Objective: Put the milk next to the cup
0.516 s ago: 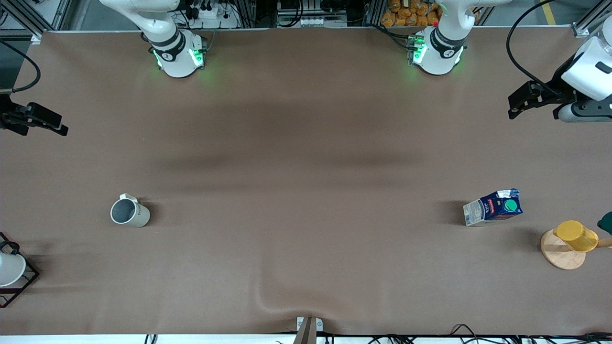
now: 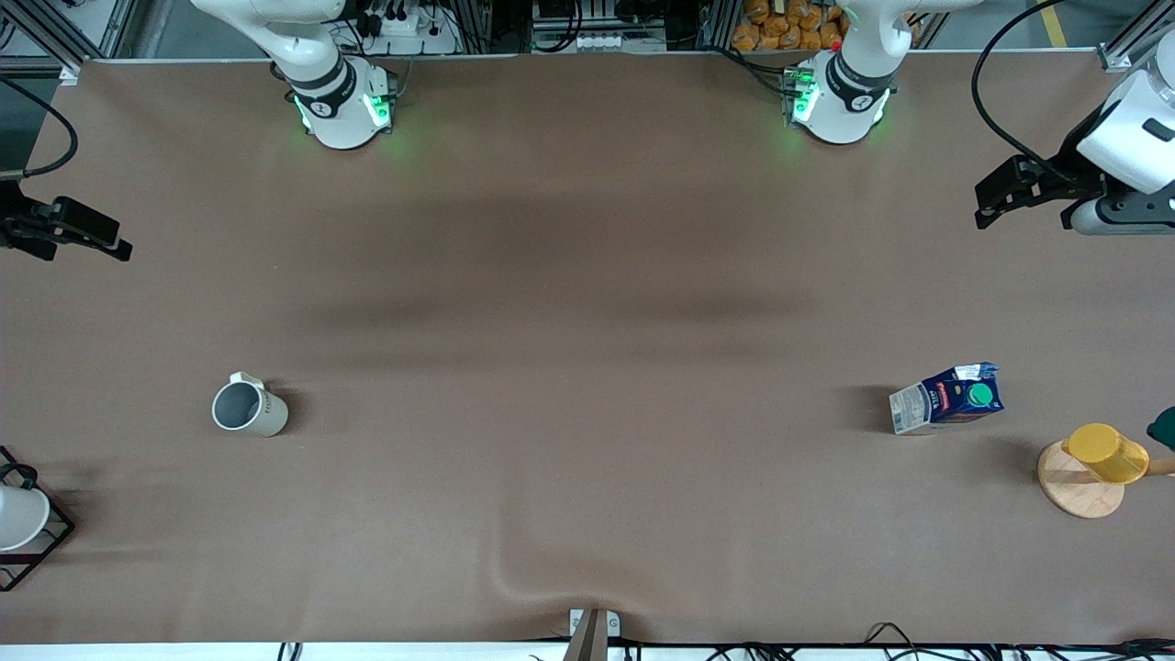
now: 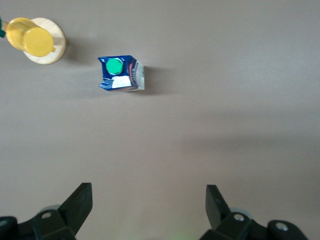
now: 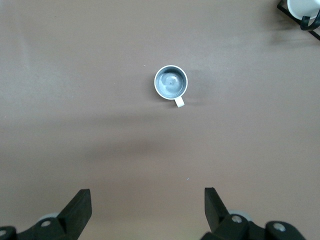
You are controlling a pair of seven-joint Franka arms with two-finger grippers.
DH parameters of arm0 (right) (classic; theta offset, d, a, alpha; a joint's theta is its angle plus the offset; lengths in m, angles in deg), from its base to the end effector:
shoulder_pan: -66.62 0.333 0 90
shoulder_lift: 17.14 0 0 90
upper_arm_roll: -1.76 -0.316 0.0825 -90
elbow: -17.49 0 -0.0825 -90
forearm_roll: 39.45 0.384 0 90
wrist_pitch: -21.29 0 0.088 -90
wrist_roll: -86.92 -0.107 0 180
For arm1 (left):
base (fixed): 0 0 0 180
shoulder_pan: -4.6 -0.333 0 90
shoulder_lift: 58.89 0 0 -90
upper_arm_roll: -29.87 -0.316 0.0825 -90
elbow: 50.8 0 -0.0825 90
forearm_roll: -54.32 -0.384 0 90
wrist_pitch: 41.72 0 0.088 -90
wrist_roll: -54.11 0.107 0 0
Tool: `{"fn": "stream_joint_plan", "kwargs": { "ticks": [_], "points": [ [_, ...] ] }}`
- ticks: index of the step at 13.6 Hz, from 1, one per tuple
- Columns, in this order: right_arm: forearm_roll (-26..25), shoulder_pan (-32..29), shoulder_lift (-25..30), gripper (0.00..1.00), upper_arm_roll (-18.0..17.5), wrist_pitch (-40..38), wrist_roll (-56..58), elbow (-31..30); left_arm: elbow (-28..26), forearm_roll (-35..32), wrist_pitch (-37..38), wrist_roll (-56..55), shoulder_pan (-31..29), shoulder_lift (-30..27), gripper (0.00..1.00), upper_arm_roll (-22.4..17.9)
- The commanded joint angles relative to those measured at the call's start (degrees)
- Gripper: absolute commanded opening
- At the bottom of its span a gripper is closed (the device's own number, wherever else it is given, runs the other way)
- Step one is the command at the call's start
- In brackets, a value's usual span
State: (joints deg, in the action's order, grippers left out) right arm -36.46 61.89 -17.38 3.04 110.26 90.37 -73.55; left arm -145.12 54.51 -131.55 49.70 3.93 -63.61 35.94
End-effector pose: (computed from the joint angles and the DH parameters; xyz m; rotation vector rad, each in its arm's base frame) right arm 0.5507 -0.0523 0.6122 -3.0851 0.0691 0.0554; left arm 0.5256 -0.0525 0.6330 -3.1364 0.0266 -0.0063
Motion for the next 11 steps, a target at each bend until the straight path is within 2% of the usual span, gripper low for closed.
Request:
{"fn": "stream_joint_plan", "kwargs": {
  "ticks": [1, 6, 11],
  "points": [
    [0.5, -0.1, 0.9, 1.0, -0.1, -0.2, 0.0, -0.3, 0.6, 1.5, 0.4, 0.4, -0.5, 0.1, 1.0, -0.4],
    [0.6, -0.1, 0.4, 1.0, -0.2, 0.8, 0.0, -0.1, 0.4, 1.2, 0.4, 0.2, -0.9, 0.1, 1.0, -0.4],
    [0.4, -0.3, -3.6, 1.0, -0.1, 13.1, 0.1, -0.1, 0.5, -0.2, 0.5, -0.2, -1.2, 0.2, 1.0, -0.4]
  ]
}}
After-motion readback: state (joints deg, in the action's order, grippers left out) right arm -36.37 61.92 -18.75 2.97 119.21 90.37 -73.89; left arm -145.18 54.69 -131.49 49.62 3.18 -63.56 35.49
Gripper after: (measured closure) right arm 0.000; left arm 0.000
